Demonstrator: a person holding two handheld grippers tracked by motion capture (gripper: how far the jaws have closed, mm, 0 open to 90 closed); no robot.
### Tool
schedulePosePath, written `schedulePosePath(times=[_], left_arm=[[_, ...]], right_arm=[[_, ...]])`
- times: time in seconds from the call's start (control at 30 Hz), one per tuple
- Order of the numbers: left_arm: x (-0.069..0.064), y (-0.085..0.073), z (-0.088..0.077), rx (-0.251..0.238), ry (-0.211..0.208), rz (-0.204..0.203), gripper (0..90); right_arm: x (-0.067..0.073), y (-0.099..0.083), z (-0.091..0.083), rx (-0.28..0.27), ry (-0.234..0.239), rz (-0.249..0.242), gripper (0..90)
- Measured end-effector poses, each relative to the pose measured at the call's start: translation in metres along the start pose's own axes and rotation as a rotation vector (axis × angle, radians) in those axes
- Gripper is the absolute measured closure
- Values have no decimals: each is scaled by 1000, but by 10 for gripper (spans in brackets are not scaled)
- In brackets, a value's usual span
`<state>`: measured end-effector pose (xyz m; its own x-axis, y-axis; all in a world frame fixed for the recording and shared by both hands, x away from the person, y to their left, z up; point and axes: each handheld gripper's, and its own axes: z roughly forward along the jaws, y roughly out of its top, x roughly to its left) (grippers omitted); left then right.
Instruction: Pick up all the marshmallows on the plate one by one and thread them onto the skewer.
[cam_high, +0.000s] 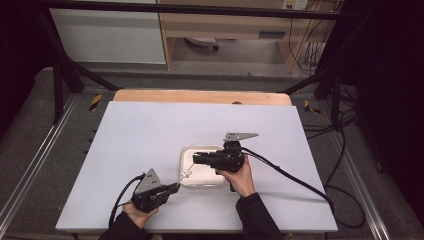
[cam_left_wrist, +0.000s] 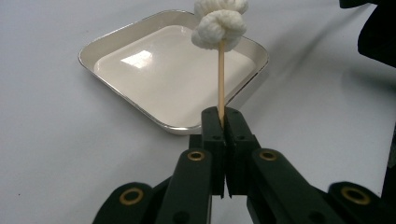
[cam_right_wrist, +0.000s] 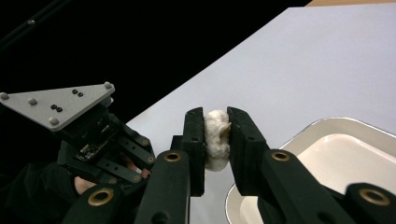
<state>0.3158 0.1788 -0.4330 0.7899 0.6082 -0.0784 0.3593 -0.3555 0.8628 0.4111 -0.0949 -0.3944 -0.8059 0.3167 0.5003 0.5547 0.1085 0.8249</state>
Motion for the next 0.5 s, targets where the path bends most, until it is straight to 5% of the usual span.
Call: schedulePosePath(times=[0.07, 0.3, 0.5], left_arm=[[-1, 5, -1, -10, 11, -1, 884], [3, 3, -1, -27, -2, -9, 883], [4, 2, -3, -34, 7, -21, 883]], right_arm=[[1, -5, 8, 60, 17, -8, 776], [5, -8, 17, 52, 22, -31, 754], [10, 0, 6, 31, -52, -91, 531]])
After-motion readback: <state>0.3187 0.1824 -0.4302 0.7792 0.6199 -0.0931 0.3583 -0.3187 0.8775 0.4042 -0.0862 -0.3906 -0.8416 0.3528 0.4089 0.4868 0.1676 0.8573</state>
